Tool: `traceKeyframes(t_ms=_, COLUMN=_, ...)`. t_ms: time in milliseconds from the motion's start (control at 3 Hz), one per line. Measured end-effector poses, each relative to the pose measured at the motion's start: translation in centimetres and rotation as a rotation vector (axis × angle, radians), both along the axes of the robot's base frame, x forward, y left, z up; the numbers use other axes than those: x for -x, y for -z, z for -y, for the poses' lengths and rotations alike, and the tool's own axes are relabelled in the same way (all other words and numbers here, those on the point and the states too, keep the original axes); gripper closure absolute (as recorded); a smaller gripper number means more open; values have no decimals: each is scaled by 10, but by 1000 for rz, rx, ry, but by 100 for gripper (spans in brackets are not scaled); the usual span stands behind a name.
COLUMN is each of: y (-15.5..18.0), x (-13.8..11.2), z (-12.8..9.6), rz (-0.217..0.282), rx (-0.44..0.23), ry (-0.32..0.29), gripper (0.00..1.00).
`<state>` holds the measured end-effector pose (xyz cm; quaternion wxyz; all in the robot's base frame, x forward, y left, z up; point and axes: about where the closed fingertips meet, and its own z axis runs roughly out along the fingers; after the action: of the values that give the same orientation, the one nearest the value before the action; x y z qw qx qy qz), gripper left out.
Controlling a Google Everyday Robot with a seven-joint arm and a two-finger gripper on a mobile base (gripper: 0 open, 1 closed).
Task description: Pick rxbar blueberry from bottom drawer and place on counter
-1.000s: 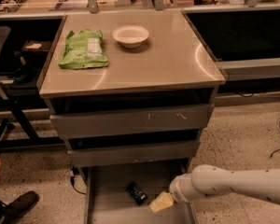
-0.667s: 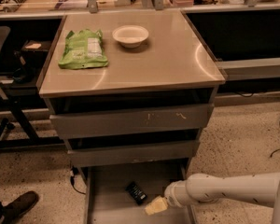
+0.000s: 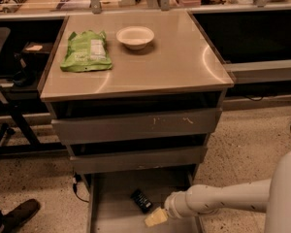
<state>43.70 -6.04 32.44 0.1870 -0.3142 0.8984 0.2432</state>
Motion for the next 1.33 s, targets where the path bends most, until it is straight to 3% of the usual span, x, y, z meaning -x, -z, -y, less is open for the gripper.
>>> traceKeyframes(t_ms=333, y=64, x=-18, z=-52, rz=21, rx=-31, ry=-45, gripper=0)
traceKeyframes(t_ms=667, y=64, x=-18, z=-53, rz=22, rx=-31, ry=-45, gripper=0)
traceKeyframes(t_ms=1333, y=104, x=-46, z=-70, rz=70, rx=-82, ry=-2, gripper=0)
